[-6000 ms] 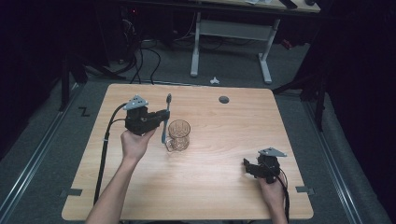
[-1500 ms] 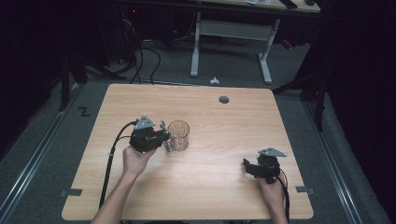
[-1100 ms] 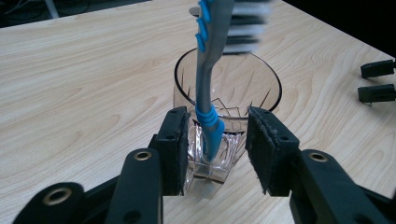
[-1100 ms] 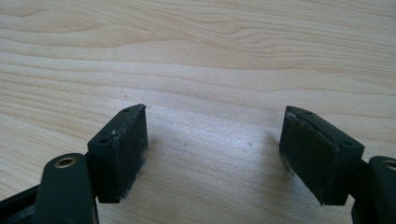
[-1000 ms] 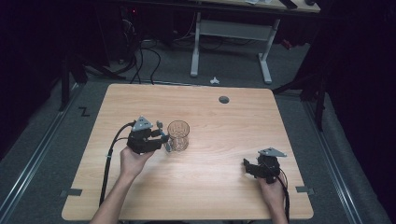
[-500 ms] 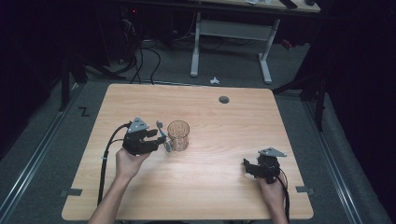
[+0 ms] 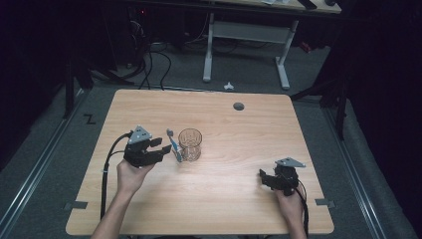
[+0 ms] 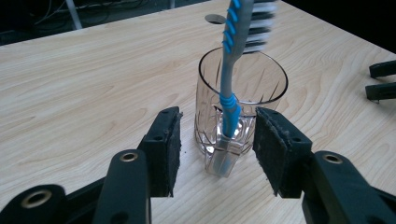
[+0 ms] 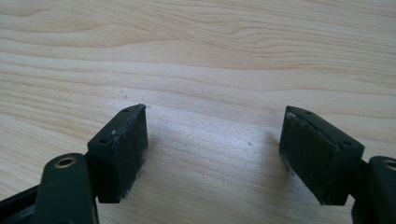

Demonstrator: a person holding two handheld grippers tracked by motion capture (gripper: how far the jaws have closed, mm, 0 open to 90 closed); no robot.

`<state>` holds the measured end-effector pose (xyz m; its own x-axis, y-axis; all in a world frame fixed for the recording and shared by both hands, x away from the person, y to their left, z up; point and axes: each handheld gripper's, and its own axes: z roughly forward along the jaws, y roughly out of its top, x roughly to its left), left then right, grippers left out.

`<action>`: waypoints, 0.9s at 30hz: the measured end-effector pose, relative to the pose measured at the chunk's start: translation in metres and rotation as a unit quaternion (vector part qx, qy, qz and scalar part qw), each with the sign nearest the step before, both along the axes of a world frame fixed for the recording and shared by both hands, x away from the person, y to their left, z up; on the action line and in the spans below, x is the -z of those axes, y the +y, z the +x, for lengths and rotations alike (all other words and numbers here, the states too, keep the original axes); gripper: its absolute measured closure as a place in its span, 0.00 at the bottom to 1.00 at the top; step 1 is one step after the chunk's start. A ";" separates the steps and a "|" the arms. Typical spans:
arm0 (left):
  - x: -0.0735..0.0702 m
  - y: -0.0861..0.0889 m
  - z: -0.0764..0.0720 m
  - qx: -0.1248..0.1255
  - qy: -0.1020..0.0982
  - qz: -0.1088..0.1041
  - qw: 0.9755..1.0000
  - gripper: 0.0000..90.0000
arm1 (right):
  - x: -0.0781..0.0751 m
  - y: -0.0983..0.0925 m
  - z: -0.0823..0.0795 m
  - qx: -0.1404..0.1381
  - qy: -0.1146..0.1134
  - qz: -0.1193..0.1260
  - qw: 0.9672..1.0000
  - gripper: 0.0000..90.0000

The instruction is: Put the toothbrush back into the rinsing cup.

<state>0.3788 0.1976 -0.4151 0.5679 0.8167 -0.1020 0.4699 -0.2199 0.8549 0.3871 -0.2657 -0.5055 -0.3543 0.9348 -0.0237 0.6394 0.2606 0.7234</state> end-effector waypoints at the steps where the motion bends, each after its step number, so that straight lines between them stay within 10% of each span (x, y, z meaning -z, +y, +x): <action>1: -0.001 0.003 -0.001 -0.003 -0.001 -0.001 1.000 0.57 | 0.000 0.000 0.000 0.000 0.000 0.000 1.000 0.26; 27: 0.000 0.034 -0.016 -0.039 -0.006 -0.017 0.999 0.57 | 0.000 0.000 0.000 0.001 0.000 0.000 1.000 0.26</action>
